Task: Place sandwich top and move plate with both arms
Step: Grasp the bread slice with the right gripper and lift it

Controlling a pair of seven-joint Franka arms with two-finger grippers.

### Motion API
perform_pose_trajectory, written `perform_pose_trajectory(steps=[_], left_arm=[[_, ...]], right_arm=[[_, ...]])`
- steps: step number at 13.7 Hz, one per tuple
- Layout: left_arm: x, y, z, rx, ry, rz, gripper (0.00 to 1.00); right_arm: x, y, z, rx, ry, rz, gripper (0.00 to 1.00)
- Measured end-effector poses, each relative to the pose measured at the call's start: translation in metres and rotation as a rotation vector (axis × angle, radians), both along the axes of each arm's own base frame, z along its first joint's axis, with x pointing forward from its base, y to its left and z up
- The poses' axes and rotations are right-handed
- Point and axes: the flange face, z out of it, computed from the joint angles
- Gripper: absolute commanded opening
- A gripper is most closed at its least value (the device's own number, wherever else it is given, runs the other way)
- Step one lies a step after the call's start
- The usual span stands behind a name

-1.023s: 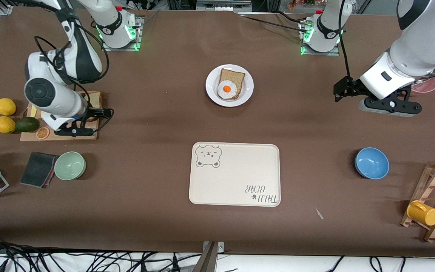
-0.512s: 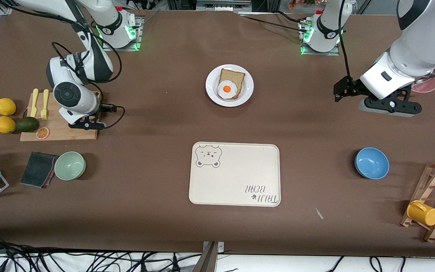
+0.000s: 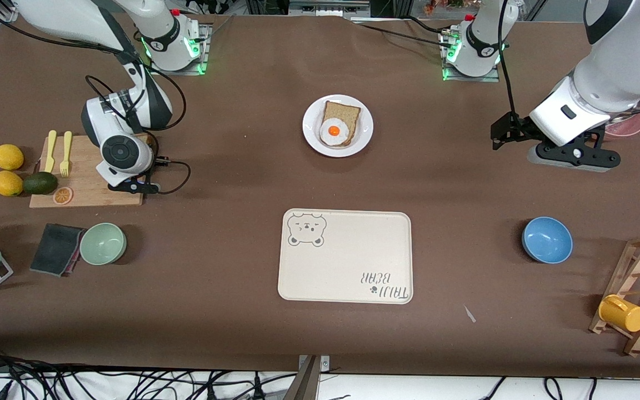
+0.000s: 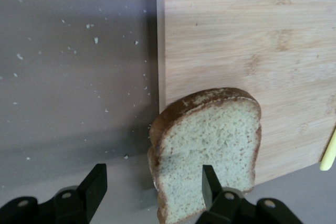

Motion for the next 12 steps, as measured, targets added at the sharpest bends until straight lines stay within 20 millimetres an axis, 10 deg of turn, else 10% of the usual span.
perform_pose_trajectory(steps=[8, 12], left_arm=[[-0.005, -0.018, 0.000, -0.003, 0.000, -0.032, 1.00], [-0.006, -0.025, 0.000, -0.003, 0.000, -0.043, 1.00]], right_arm=[[-0.006, -0.007, -0.019, -0.044, 0.044, 0.006, 0.63], [-0.005, -0.010, -0.025, -0.049, 0.052, -0.002, 0.17]])
